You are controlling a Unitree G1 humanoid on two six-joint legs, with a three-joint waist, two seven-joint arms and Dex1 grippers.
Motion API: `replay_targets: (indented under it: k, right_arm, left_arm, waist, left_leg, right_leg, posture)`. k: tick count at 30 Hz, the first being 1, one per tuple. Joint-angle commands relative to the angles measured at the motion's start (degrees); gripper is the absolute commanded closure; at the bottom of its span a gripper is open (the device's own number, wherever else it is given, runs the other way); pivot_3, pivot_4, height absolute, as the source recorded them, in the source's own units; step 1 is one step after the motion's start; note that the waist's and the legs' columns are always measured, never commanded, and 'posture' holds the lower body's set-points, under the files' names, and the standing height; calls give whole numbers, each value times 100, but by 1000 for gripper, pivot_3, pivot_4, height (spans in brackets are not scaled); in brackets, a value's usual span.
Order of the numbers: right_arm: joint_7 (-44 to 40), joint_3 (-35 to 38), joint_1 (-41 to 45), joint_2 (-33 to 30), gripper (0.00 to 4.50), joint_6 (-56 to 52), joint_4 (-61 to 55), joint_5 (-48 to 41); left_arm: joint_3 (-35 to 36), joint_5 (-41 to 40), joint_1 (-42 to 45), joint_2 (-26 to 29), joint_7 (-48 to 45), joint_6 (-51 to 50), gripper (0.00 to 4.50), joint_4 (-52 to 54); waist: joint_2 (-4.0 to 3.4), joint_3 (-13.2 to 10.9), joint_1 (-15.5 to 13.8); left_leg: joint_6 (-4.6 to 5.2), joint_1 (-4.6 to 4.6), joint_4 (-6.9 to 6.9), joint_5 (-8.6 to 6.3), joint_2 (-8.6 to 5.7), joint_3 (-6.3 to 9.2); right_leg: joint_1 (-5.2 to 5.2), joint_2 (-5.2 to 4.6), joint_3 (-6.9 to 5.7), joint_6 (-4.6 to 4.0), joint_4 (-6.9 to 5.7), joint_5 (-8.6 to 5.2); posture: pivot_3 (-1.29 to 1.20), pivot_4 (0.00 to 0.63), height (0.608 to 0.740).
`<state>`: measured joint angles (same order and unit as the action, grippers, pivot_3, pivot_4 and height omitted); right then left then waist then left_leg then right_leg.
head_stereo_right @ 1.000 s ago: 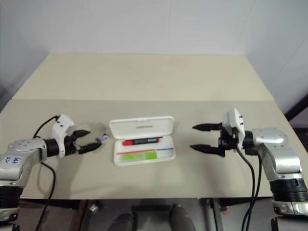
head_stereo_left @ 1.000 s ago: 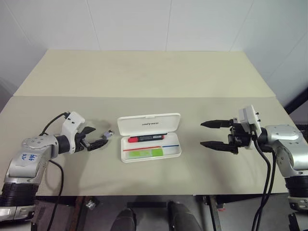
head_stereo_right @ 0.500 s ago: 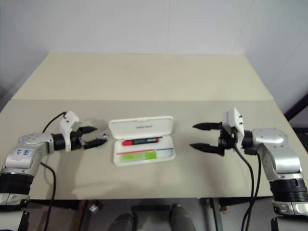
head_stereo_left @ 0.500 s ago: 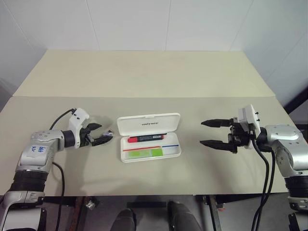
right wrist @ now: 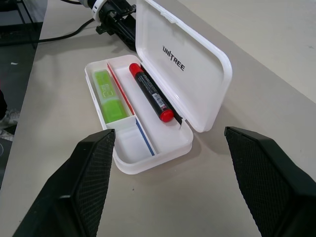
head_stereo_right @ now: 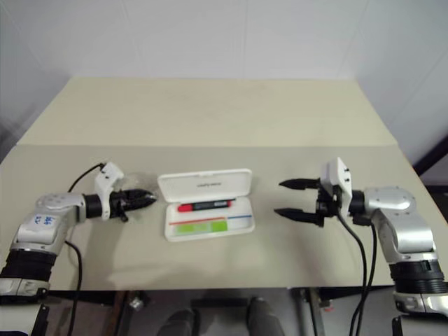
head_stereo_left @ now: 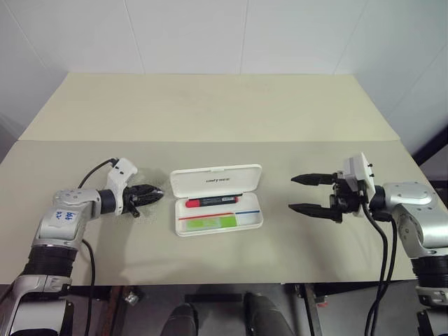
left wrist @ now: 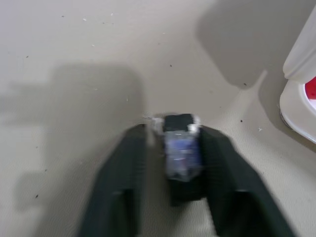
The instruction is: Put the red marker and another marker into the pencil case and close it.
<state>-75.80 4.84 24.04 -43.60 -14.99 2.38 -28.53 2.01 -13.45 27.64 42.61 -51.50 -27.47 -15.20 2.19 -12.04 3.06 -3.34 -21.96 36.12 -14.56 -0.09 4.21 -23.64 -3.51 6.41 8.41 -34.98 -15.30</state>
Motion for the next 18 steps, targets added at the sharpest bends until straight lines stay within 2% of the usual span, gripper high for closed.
replay_targets:
  k: [1,12,18]
  right_arm:
    - [32,51,62,22,0,92,-160,-33]
    - [42,46,86,76,0,125,-132,4]
    - [45,16,138,136,0,133,-99,32]
  left_arm:
    - [-16,114,26,97,-30,56,4115,-62]
    - [510,72,1005,844,116,189,4115,129]
    - [484,-107,1678,867,-31,-12,4115,545]
  waist:
    - [0,0,1]
    - [1,-1,10]
    - [2,-1,0]
  left_leg:
    - [0,1,0,0,0,0]
    - [0,-3,-4,0,0,0]
    - [0,-12,0,-1,0,1]
  right_leg:
    - [0,0,0,0,-1,0]
    - [-2,1,0,0,5,0]
    - [-6,1,-3,3,3,1]
  posture:
    - [0,150,740]
    - [0,150,740]
    - [0,150,740]
